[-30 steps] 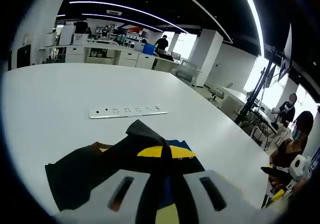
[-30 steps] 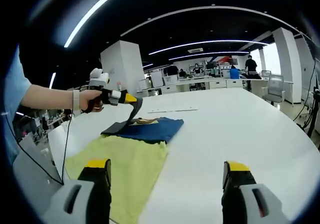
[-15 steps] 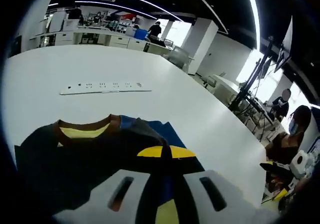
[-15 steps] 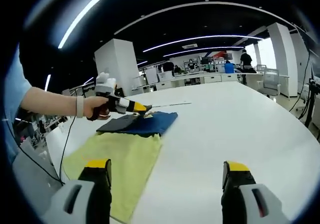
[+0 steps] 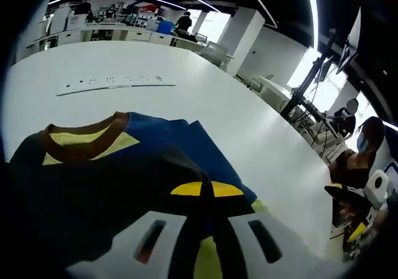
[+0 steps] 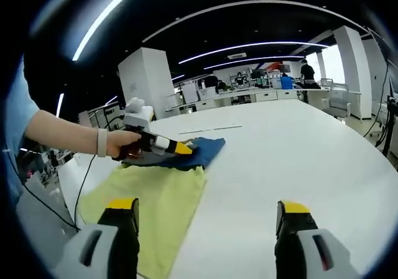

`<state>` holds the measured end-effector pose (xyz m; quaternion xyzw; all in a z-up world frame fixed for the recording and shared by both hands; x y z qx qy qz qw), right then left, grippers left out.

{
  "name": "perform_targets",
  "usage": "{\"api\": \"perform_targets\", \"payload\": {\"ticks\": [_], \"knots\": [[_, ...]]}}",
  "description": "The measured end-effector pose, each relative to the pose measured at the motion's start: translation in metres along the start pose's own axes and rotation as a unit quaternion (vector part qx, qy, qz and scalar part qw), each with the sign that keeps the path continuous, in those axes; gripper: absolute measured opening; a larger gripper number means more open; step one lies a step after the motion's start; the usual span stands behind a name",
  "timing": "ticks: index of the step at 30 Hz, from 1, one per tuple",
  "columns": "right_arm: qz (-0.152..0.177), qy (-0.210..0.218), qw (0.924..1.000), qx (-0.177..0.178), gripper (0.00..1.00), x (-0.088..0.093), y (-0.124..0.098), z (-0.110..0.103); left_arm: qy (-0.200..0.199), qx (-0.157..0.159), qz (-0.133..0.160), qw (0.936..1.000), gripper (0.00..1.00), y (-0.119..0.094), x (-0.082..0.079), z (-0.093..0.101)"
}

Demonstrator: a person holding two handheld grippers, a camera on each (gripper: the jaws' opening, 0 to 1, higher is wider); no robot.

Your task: Fold the garment on the visible template until the final outline fits inside the template.

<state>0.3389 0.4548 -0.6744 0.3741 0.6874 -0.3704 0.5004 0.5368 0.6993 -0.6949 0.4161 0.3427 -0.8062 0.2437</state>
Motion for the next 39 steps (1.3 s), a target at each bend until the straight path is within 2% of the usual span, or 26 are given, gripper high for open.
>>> {"api": "perform_targets", "payload": {"ticks": [7, 19, 22, 27, 29, 30, 34, 39], "knots": [[-0.003, 0.001, 1.0000, -0.002, 0.92, 0.002, 0.002, -0.002, 0.011, 0.008, -0.008, 0.9999, 0.00, 0.005, 0.007, 0.007], [-0.003, 0.004, 1.0000, -0.004, 0.91, 0.001, 0.005, -0.003, 0.029, 0.023, 0.007, 0.9993, 0.02, 0.003, 0.008, 0.005], [-0.005, 0.002, 1.0000, -0.006, 0.91, 0.001, 0.007, -0.003, 0.050, 0.035, 0.017, 0.9980, 0.11, 0.001, 0.005, 0.008], [-0.004, -0.001, 0.9999, -0.016, 0.91, -0.002, 0.010, -0.008, 0.070, 0.057, 0.038, 0.9952, 0.46, -0.001, -0.003, 0.016], [-0.004, -0.001, 0.9998, -0.019, 0.91, -0.003, 0.011, -0.009, 0.101, 0.063, 0.039, 0.9921, 0.57, -0.004, -0.007, 0.016], [-0.003, -0.003, 0.9998, -0.020, 0.91, -0.004, 0.012, -0.010, 0.117, 0.062, 0.047, 0.9901, 0.60, -0.007, -0.010, 0.016], [-0.003, -0.003, 0.9997, -0.025, 0.91, -0.005, 0.015, -0.013, 0.115, 0.060, 0.046, 0.9906, 0.70, -0.017, -0.014, 0.012], [-0.006, -0.010, 0.9993, -0.035, 0.91, -0.006, 0.017, -0.018, 0.131, 0.057, 0.048, 0.9885, 0.78, -0.037, -0.018, 0.006]]}}
Point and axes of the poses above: the point that each gripper's makers call its tool centre point, and the gripper's own axes: y roughly forward along the fingers, z roughly to its right, x roughly out of its underside, the point moved 10 cm from there along -y, roughly backward along the fingers, and after that the axes turned 14 degrees about z, right-handed, at the moved point
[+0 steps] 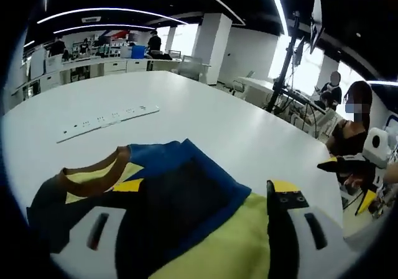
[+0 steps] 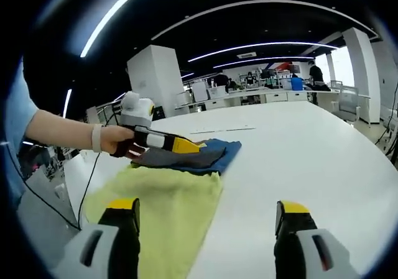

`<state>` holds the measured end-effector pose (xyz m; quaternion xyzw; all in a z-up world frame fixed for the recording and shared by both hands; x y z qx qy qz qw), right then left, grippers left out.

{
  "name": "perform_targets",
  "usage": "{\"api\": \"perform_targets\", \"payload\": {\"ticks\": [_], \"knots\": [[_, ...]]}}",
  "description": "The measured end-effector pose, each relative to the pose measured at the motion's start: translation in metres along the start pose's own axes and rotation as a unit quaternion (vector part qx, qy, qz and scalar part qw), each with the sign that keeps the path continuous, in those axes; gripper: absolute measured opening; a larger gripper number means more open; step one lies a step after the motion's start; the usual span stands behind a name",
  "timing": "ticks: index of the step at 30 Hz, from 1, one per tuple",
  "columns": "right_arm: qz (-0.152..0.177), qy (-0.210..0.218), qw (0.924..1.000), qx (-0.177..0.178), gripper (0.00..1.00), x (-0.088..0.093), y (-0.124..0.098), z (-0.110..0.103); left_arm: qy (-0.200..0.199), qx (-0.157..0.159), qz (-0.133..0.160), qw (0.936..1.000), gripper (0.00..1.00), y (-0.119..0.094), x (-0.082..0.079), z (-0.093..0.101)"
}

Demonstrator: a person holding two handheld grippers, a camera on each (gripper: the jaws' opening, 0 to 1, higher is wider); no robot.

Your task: Fold the garment on the visible template until the final outline fits inside the template.

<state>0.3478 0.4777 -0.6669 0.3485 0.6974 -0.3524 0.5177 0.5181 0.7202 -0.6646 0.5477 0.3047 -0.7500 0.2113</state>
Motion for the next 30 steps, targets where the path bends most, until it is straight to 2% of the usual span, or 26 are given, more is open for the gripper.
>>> {"api": "perform_targets", "payload": {"ticks": [5, 10, 19, 30], "knots": [[-0.002, -0.007, 0.9999, -0.009, 0.91, -0.004, 0.003, -0.005, 0.005, -0.006, 0.003, 1.0000, 0.82, -0.020, -0.002, -0.005], [0.001, -0.014, 0.9998, -0.016, 0.91, -0.010, 0.005, -0.008, 0.041, -0.004, 0.002, 0.9992, 0.83, -0.051, -0.006, -0.009], [-0.002, -0.030, 0.9991, -0.031, 0.90, -0.017, 0.013, -0.012, 0.038, -0.040, 0.004, 0.9984, 0.82, -0.102, 0.000, -0.028], [-0.009, -0.046, 0.9974, -0.055, 0.90, -0.020, 0.021, -0.021, 0.034, -0.075, 0.007, 0.9966, 0.80, -0.157, 0.004, -0.035]]}}
Point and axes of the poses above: the point that each gripper's makers call its tool centre point, and the gripper's own axes: y roughly forward along the fingers, z roughly to its right, x roughly out of its underside, the point moved 10 cm from there along -y, roughly backward along the fingers, and after that the axes turned 14 degrees about z, right-handed, at the moved point
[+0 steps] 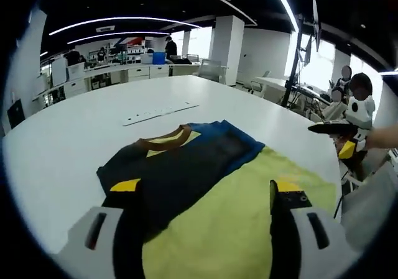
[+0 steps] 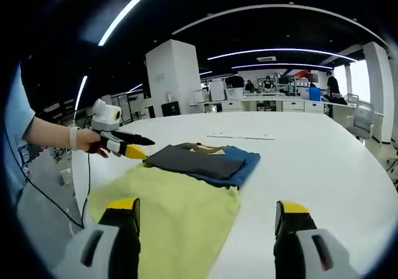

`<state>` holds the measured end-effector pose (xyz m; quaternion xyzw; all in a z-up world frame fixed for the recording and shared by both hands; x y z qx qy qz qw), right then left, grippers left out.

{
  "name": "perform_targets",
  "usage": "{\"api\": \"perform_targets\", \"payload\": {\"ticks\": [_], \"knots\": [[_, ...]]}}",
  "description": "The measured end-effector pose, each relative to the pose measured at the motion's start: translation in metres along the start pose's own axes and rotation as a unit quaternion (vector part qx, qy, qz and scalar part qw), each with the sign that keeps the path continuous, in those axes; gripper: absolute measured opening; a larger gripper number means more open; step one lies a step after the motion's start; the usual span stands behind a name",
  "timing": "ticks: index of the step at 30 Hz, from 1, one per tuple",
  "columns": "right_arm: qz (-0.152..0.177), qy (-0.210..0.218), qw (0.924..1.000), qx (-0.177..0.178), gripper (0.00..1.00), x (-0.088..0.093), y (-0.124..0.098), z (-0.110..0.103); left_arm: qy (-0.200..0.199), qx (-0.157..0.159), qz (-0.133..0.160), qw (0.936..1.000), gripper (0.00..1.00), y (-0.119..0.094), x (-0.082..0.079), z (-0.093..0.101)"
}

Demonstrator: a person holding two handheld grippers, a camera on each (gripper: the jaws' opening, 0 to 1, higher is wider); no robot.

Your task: Fold the garment on the visible template until the final outline fits inside the template.

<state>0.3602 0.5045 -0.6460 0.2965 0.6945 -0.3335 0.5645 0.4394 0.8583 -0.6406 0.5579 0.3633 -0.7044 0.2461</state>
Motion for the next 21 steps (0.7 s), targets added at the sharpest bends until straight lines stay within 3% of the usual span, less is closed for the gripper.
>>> {"api": "perform_targets", "payload": {"ticks": [11, 21], "knots": [[-0.004, -0.010, 0.9999, -0.009, 0.90, -0.005, 0.002, 0.001, 0.006, -0.034, -0.006, 0.9994, 0.78, -0.059, 0.011, -0.008], [-0.012, -0.019, 0.9995, -0.020, 0.89, -0.008, 0.004, 0.003, -0.002, -0.064, -0.011, 0.9979, 0.77, -0.096, 0.018, -0.012]]}}
Point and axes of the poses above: the point that each gripper's makers call its tool centre point, and the gripper's own axes: y roughly forward along the fingers, z roughly to its right, x roughly out of its underside, the point moved 10 cm from there along -y, roughly backward along the fingers, and after that the axes turned 14 degrees about z, right-handed, at the moved point
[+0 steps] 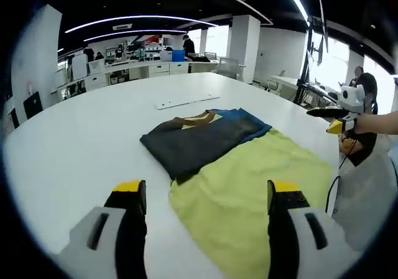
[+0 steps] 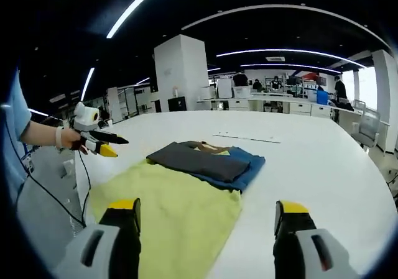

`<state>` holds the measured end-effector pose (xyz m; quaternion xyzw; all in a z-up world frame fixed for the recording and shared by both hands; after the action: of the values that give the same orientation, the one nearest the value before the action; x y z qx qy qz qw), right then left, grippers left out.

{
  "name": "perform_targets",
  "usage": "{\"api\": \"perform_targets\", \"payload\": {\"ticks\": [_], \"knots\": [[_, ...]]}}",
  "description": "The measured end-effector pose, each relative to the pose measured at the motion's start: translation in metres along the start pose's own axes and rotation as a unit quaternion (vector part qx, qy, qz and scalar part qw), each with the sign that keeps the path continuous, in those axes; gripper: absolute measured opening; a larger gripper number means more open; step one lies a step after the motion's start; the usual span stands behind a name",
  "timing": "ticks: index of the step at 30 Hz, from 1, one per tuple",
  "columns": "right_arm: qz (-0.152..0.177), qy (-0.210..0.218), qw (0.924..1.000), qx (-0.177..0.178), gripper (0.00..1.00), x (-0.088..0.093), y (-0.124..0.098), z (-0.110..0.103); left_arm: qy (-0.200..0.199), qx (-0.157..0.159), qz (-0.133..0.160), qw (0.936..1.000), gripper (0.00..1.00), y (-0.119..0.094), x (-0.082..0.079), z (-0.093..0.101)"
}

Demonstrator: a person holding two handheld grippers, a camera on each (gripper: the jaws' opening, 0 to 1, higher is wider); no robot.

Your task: Fold the garment on the visible template until the final outline fits inside the template.

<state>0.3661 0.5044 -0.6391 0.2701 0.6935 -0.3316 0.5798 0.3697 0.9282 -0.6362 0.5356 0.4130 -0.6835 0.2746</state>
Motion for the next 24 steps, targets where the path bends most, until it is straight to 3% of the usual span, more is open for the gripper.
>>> {"api": "perform_targets", "payload": {"ticks": [11, 16, 24], "knots": [[-0.013, -0.003, 0.9999, -0.007, 0.88, 0.002, -0.006, -0.002, -0.005, -0.007, -0.011, 0.9999, 0.76, -0.021, 0.006, -0.001], [-0.019, 0.002, 0.9998, 0.000, 0.86, 0.007, -0.016, 0.000, -0.002, 0.003, -0.040, 0.9992, 0.77, -0.033, 0.016, 0.002], [-0.049, 0.007, 0.9988, 0.000, 0.80, 0.023, -0.032, -0.003, -0.036, 0.023, -0.061, 0.9972, 0.67, -0.050, 0.030, 0.011]]}}
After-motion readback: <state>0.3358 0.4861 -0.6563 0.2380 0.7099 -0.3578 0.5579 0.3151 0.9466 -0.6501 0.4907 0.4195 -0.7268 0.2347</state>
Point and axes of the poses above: the point that each gripper's makers call its tool centre point, and the gripper's own axes: y roughly forward along the fingers, z roughly to its right, x roughly out of its underside, the point moved 10 cm from there along -y, roughly backward along the fingers, and after that the axes turned 14 degrees about z, right-handed, at the moved point
